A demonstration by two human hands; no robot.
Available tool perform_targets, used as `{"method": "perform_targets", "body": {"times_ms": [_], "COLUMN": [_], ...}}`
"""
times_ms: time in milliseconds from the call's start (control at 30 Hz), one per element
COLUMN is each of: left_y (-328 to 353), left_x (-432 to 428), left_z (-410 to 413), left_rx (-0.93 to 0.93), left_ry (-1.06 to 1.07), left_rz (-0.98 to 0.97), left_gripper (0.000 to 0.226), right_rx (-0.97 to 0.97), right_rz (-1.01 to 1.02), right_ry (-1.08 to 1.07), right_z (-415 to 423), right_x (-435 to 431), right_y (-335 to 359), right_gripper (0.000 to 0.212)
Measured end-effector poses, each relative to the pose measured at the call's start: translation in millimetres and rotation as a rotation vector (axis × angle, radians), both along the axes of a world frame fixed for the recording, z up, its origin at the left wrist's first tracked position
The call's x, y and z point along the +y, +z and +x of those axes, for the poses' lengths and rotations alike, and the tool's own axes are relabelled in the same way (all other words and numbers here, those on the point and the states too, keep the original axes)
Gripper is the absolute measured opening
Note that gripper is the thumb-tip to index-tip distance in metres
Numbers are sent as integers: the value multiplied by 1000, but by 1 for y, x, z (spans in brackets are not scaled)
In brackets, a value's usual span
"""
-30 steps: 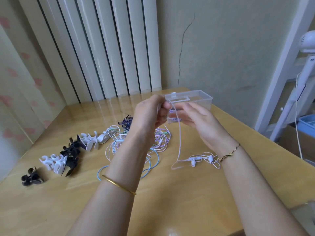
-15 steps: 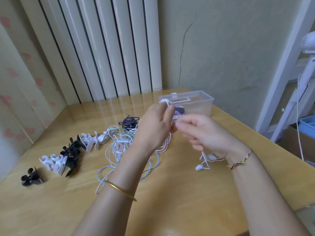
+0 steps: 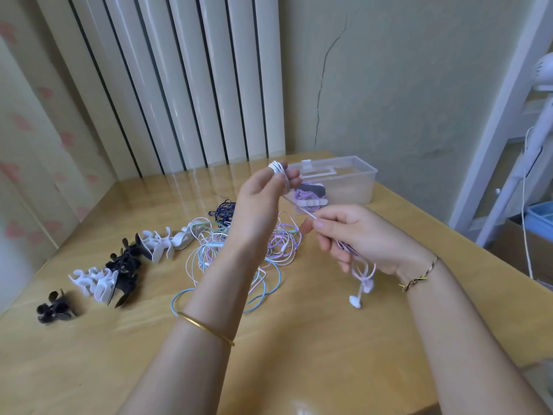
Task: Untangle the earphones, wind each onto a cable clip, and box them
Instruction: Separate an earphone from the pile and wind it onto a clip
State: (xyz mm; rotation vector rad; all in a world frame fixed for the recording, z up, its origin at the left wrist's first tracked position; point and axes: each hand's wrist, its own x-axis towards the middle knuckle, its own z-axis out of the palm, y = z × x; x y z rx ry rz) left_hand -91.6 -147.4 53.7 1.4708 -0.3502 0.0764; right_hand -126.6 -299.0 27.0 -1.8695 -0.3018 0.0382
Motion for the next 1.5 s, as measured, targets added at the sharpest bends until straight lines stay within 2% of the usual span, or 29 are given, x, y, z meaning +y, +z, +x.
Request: {"method": "perform_targets", "body": {"times_ms": [67,133,167,200,267,367,467,533,633,767,833,867,900,967,1033,1100,1233,1400,1500], "left_y": [-9,-15,-18,-18,-15,-13,-9,-4,1,7,9,11,12,15,15,13,9,5,7], "left_x": [5,9,9,9,9,11,17,18,14,10,10,11,10,9,6,3,3,11,15], "left_z": [4,7,8,8,6,10,12,12,11,9,8,7,6,4,3,4,4,5,1], "left_rx": [-260,-436,-490,-526,-559,-542,-503,-482,-506,-513,-525,-541,-559,-591,-592,-558,-432,-203,-18], "left_ry": [98,133,151,180,266,389,533,609,674,651,636,626,600,516,420,311,180,-6,-218], "left_rz": [394,904,1071,1139,1127,1036,838,720,662,598,599,602,606,626,643,645,613,638,475], "left_gripper": [16,13,16,14,14,27,28,27,33,36,38,38,38,37,35,27,26,29,32], "right_rx": [11,-33,-56,-69,-78,-68,1,45,106,199,146,57,-73,-301,-375,-400,-458,-561,-594], "right_rz": [80,104,107,118,160,250,182,86,-132,-317,-568,-624,-576,-218,130,259,158,-21,-57], "right_ry": [-46,-135,-178,-213,-270,-392,-562,-637,-660,-643,-699,-739,-762,-721,-583,-427,-275,-407,-463], "right_z": [-1,2,4,5,6,7,12,17,24,29,31,32,32,29,24,21,22,24,25], "right_x": [-3,-6,-7,-8,-10,-18,-34,-44,-53,-53,-52,-50,-46,-32,-13,3,15,8,7], "right_y": [1,0,-1,-2,-3,-5,-13,-22,-35,-42,-41,-39,-36,-23,-5,6,9,7,6], "right_gripper": [17,18,17,17,17,19,21,23,22,16,19,22,24,24,23,24,18,14,14]}}
